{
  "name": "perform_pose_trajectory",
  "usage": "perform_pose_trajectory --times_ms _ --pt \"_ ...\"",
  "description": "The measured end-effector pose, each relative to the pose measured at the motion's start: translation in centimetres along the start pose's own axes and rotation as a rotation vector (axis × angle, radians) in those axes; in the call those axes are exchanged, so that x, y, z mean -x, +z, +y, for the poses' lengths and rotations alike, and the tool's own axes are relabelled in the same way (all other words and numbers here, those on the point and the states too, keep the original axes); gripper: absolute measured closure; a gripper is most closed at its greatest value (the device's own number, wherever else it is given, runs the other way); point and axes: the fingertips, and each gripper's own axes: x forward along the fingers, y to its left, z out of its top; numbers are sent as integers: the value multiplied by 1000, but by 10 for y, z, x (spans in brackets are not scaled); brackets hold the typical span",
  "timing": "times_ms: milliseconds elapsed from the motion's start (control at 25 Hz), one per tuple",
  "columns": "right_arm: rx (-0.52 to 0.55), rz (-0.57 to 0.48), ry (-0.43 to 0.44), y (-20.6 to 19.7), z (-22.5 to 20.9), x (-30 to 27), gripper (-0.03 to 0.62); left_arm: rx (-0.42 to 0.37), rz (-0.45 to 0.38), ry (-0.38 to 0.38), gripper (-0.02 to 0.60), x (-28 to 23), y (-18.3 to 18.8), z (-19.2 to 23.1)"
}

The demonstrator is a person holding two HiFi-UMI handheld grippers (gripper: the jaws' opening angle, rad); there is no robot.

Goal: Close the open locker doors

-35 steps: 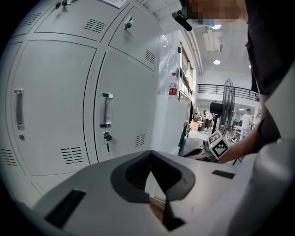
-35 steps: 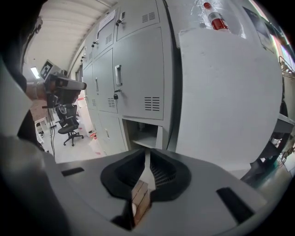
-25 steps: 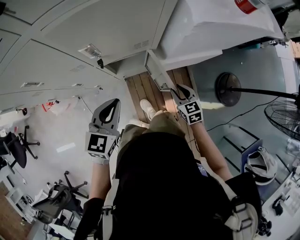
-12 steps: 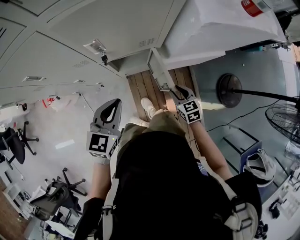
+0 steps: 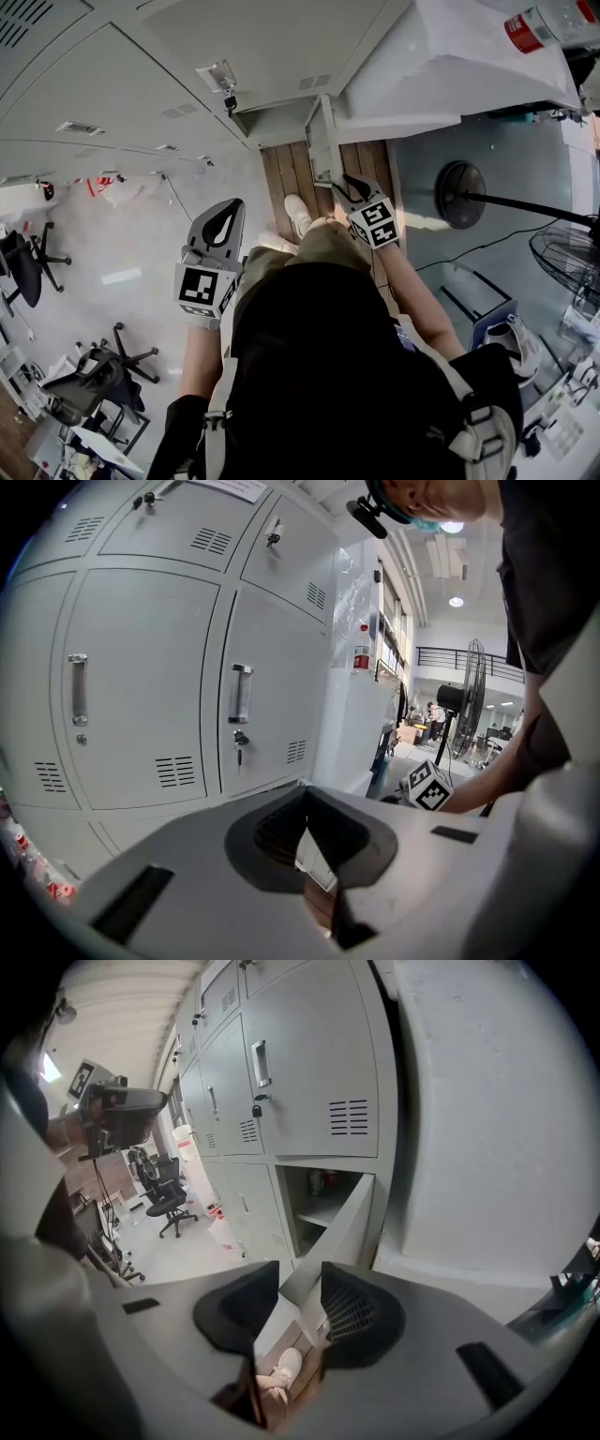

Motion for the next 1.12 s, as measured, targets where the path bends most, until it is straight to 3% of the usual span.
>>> perform_pose_trajectory --times_ms 360,1120 --pt "72 10 97 18 32 -26 411 44 -10 101 572 32 -12 17" --pt "255 24 286 66 84 -87 424 135 -24 347 572 92 -32 56"
